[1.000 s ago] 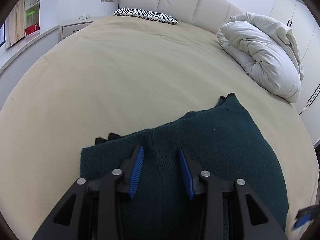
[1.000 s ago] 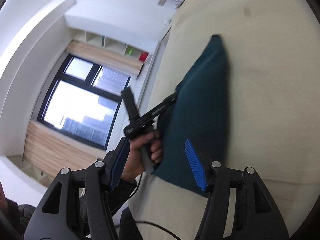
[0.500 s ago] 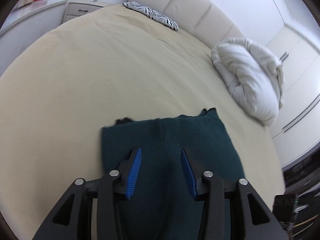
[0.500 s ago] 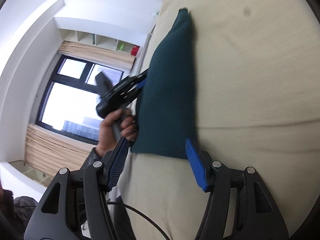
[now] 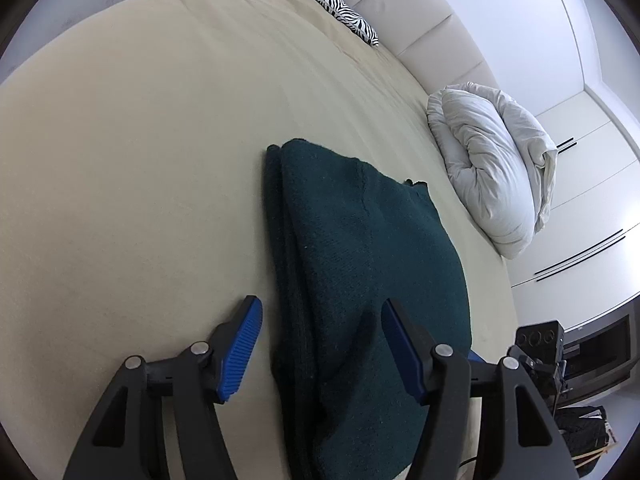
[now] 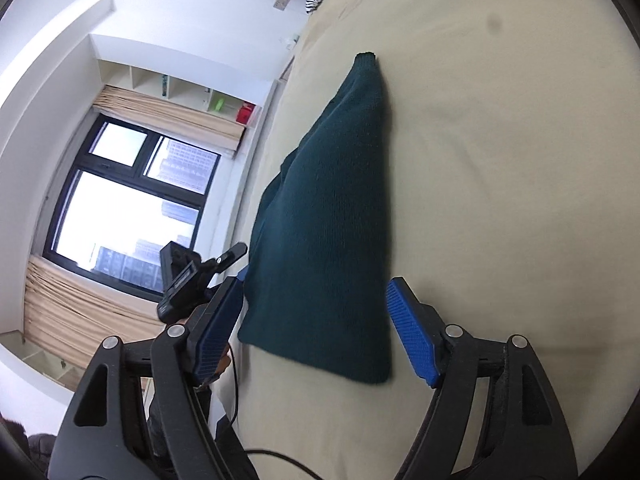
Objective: Fold small clothes
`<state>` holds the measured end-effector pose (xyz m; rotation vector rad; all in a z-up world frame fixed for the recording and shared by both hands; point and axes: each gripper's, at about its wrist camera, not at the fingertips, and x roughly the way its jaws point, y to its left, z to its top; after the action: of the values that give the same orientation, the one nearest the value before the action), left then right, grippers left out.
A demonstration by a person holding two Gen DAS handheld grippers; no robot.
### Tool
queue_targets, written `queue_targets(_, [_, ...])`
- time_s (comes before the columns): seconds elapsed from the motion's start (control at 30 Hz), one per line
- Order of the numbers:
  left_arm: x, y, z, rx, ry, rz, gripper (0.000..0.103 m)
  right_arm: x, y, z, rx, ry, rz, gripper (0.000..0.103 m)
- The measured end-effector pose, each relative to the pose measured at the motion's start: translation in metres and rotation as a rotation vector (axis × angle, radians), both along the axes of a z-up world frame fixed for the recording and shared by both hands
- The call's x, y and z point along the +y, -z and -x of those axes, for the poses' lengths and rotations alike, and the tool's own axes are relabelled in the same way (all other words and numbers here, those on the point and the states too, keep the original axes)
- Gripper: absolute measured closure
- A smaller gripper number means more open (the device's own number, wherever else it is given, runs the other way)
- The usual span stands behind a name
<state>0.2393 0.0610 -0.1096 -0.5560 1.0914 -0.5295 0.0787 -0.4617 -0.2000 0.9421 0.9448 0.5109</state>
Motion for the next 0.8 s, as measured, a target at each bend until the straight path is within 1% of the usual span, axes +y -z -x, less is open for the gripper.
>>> queue_targets(0.07, [0.004,0.006,0.0,0.017,-0.006,0.029,0.04,0.004,0.001,-0.014,0.015,-0.028,0.004,0.029])
queue_targets(0.17, [0.009,0.009,0.0,0.027,-0.015,0.057,0.042,0.004,0.007,-0.03,0.07,-0.029,0.034,0.029])
queue_targets(0.27, [0.006,0.013,-0.005,0.044,-0.003,0.052,0.041,0.0,0.011,-0.035,0.083,-0.037,0.006,0.029])
queue_targets(0.43, [0.004,0.019,-0.023,0.107,0.011,0.107,0.036,0.007,0.013,-0.053,0.084,-0.06,-0.037,0.03])
queue_targets(0.6, [-0.01,0.015,-0.03,0.109,0.051,0.082,0.037,0.015,0.015,-0.075,0.103,-0.063,-0.044,0.032])
queue_targets(0.67, [-0.015,0.016,-0.032,0.112,0.057,0.084,0.038,0.02,0.014,-0.08,0.104,-0.076,-0.031,0.03])
queue_targets(0.73, [-0.014,0.019,-0.034,0.124,0.053,0.105,0.047,0.029,0.012,-0.086,0.104,-0.099,0.001,0.03])
queue_targets(0.8, [-0.013,0.022,-0.036,0.14,0.05,0.139,0.053,0.035,0.011,-0.091,0.104,-0.109,0.018,0.03])
